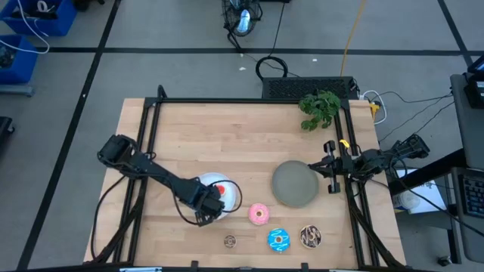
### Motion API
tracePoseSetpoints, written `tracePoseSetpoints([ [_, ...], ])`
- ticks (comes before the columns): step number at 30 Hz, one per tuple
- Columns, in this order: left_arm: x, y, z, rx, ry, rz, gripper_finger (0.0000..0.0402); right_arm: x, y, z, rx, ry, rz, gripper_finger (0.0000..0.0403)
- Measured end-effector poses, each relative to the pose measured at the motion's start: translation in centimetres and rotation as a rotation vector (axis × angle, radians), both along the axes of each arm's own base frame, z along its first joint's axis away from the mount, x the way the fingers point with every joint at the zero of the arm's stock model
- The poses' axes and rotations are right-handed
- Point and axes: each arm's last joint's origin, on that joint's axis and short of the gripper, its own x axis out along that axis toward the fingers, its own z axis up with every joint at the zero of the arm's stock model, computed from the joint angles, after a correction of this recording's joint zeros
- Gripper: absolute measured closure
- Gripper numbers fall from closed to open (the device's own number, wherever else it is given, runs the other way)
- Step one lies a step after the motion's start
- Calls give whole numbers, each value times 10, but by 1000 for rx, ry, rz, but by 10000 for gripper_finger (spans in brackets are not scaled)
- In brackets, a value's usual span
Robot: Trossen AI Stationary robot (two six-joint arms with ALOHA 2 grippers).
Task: Pick & Place donuts
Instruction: Put the small light blue donut on the white plate, then put the small brown donut on the white plate
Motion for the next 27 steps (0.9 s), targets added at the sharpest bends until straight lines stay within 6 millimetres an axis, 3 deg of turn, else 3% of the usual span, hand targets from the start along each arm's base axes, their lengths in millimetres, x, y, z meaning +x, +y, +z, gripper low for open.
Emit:
tracePoseSetpoints([
  [7, 11, -4, 14, -49, -41, -48, 132, 0, 0, 0, 0, 0, 0, 403],
  [19, 10, -4, 18, -62, -42, -54, 78, 0, 0, 0, -1, 0, 2, 403],
  [27, 10, -5, 18, -140, -9, -66, 109, 0, 0, 0, -2, 1, 2, 403],
])
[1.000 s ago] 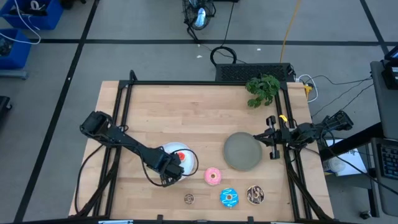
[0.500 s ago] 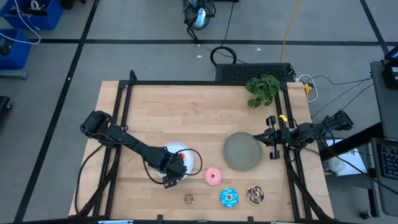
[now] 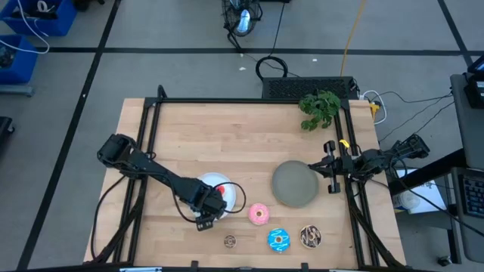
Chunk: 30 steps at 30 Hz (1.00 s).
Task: Pick & Place donuts
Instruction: Put the small brown donut on the white plate
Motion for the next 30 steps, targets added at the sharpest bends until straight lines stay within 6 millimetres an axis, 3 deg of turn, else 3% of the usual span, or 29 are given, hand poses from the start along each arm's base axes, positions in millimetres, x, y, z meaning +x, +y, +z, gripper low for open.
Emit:
tracePoseSetpoints([
  [8, 4, 4, 4, -56, 18, 7, 186, 0, 0, 0, 0, 0, 0, 403],
  [19, 23, 4, 63, 34, -75, -120, 311, 0, 0, 0, -5, 0, 0, 403],
  [25, 20, 4, 70, 80, -56, -206, 391, 0, 0, 0, -5, 0, -1, 403],
  [30, 20, 3, 71, 45, -48, -188, 384, 0, 0, 0, -5, 0, 0, 403],
])
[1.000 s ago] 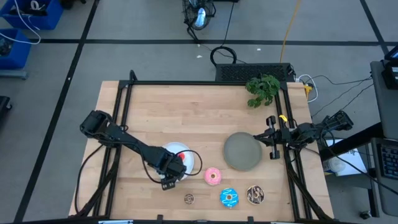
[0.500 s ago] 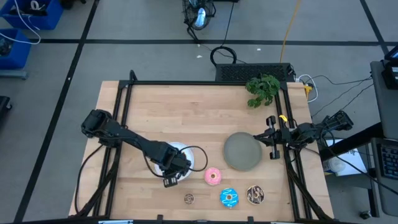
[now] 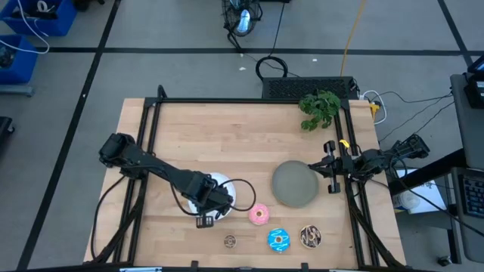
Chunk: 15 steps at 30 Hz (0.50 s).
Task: Pick & Place donuts
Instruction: Put the small brown donut on the white plate
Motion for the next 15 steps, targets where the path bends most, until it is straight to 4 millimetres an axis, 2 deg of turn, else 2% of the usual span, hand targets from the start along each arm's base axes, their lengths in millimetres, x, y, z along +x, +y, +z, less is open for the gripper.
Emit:
tracePoseSetpoints([
  [9, 1, 1, 0, 40, -13, 115, 397, 0, 0, 0, 1, 0, -1, 403],
  [15, 1, 1, 0, 91, -40, 107, 383, 0, 0, 0, 1, 0, -1, 403],
])
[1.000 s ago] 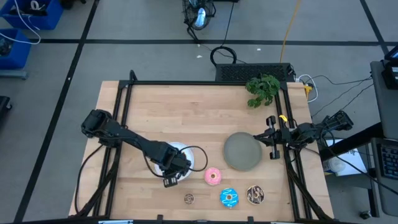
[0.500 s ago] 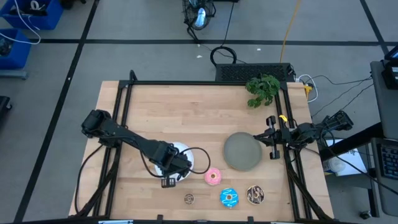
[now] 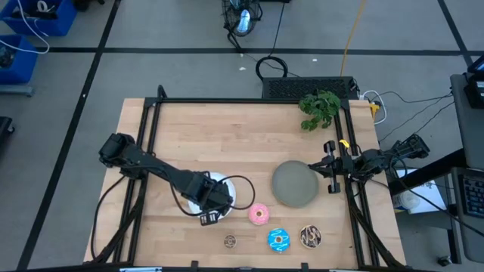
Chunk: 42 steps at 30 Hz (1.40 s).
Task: Pick & Place donuts
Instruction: Put the small brown donut on the white plate
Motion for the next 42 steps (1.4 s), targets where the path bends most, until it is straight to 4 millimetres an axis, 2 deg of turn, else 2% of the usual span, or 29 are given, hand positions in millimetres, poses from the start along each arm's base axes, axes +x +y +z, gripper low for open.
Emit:
tracePoseSetpoints([
  [5, 0, 0, 0, 20, -9, -14, 397, 0, 0, 0, 0, 0, -1, 403],
  [11, 1, 1, 0, 60, -32, 43, 385, 0, 0, 0, 0, 0, -1, 403],
  [16, 1, 1, 0, 105, -55, 3, 397, 0, 0, 0, 0, 0, -2, 403],
  [23, 2, 2, 1, 152, -75, 5, 382, 0, 0, 0, 0, 0, -2, 403],
  [28, 5, 1, 1, 136, -110, 9, 397, 0, 0, 0, 0, 0, -2, 403],
  [34, 10, -4, 2, 106, -166, -12, 383, 0, 0, 0, 1, 0, -3, 403],
  [38, 14, -10, 3, 8, -197, -23, 394, 0, 0, 0, -2, 0, -3, 403],
  [42, 15, -15, 8, -7, -217, -41, 394, 0, 0, 0, -8, -1, -5, 403],
])
